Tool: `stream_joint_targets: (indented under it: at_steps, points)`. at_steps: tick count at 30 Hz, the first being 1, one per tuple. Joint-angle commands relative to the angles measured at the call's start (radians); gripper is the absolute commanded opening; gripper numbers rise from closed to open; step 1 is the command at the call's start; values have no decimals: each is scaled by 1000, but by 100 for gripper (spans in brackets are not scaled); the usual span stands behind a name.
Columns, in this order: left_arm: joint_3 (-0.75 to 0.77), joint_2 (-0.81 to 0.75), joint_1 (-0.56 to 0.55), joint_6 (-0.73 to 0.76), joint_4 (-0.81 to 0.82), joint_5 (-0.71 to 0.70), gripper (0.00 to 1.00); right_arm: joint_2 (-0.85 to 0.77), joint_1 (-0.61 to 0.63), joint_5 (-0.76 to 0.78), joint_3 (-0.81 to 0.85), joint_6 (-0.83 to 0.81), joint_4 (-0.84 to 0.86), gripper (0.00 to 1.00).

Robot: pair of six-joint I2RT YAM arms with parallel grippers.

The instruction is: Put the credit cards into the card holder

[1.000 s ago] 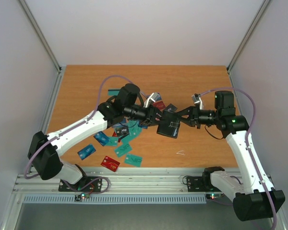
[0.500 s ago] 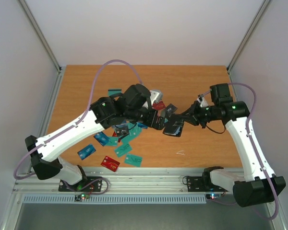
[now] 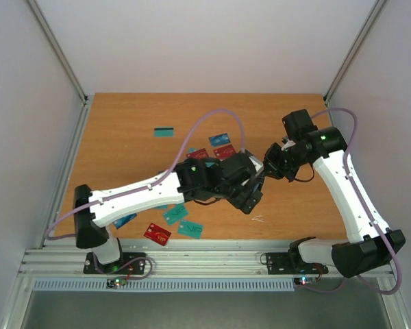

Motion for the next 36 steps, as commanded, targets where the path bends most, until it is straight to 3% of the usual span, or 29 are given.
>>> stream_joint_targets:
  at_steps: [1,6,9,18,21,23,24,26,27,30,36]
  points:
    - [55,55,-22,-2,49,-19,99,12,25,70,48,51,-64,1]
    - [67,93,-27,-25,79,6,98,15,40,69,48,60,-58,1]
    - [77,118,-28,-42,79,-20,88,17,46,69,50,60,-58,1]
    - [111,156,-29,-35,73,-79,19,7,53,83,51,48,-57,1]
    - [107,145,-29,-31,76,-97,4,1,53,86,53,43,-49,2]
    - [95,133,-29,-31,80,-111,0,0,53,70,53,25,-39,15]
    - [91,126,-30,-31,77,-120,0,4,53,60,59,7,-36,33]
    - [79,107,-28,-37,69,-146,0,17,51,68,90,-36,-56,89]
    - [69,94,-26,-39,67,-155,0,21,44,83,111,-62,-69,97]
    - [19,35,8,-62,81,-134,0,6,-5,52,138,-156,-51,99]
    - [-155,-150,176,-213,280,119,0,-160,-75,-25,30,-209,204,98]
